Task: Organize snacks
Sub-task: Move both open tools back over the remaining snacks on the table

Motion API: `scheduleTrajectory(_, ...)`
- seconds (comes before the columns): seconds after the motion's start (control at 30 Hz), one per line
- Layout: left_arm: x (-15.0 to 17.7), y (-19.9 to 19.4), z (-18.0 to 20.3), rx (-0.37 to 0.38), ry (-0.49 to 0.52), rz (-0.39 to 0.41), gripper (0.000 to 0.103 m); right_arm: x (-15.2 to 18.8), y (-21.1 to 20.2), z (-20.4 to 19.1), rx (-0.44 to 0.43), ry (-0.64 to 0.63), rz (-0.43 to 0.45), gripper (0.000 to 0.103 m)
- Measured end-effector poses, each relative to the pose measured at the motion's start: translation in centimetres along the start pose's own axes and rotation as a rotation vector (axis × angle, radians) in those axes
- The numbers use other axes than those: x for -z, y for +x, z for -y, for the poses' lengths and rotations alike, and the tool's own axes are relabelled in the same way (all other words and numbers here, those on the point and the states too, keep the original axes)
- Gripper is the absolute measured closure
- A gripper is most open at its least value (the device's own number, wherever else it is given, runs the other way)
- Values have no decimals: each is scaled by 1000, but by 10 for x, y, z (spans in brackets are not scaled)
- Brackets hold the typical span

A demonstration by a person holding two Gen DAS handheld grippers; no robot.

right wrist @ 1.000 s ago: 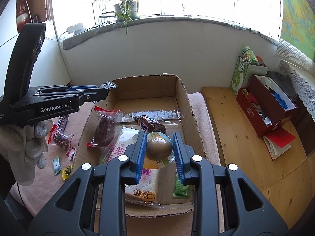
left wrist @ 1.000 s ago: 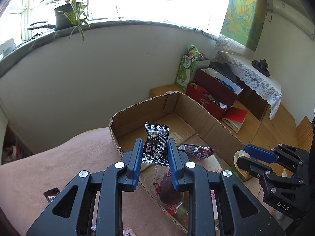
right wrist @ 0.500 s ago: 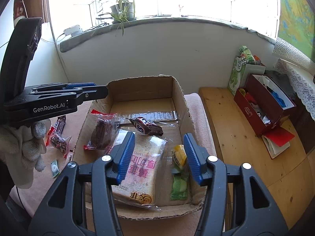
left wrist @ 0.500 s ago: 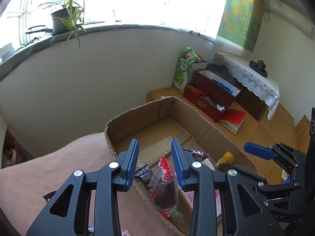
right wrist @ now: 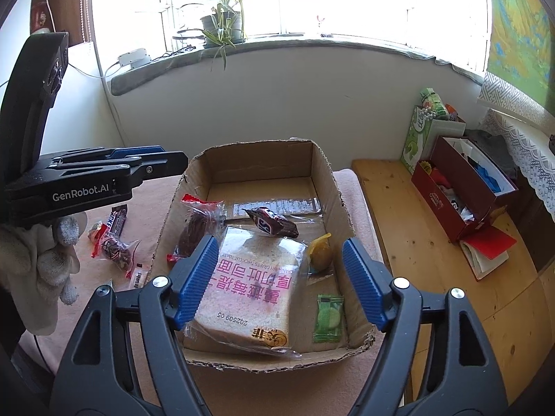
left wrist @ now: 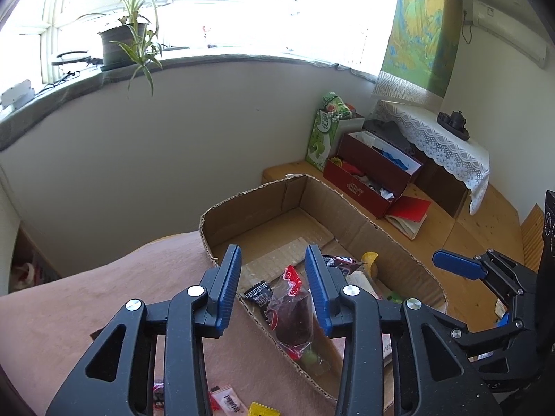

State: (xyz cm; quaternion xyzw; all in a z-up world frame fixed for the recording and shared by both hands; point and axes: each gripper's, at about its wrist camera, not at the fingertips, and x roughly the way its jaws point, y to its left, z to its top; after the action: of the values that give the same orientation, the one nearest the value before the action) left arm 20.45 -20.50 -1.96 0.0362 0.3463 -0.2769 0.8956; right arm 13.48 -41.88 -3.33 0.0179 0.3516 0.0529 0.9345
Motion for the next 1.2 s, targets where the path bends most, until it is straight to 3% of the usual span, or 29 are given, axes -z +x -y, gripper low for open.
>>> scheduleTrajectory(0.4, 14, -38, -14, -12, -20, 45, 60, 9, -24, -33, -32, -19, 13, 26)
scheduleTrajectory(0.73, 45, -75, -72, -67, -135, 58, 60, 31, -36, -77, -120, -37, -12, 26)
scheduleTrajectory(1.0, 92, -93, -117, -124, -220, 15, 60, 59, -21, -124, -214, -56, -85, 26)
scheduleTrajectory(1.2, 120, -93, -123, -110, -246, -33, 60, 78, 5, -140, -239, 8, -149, 26)
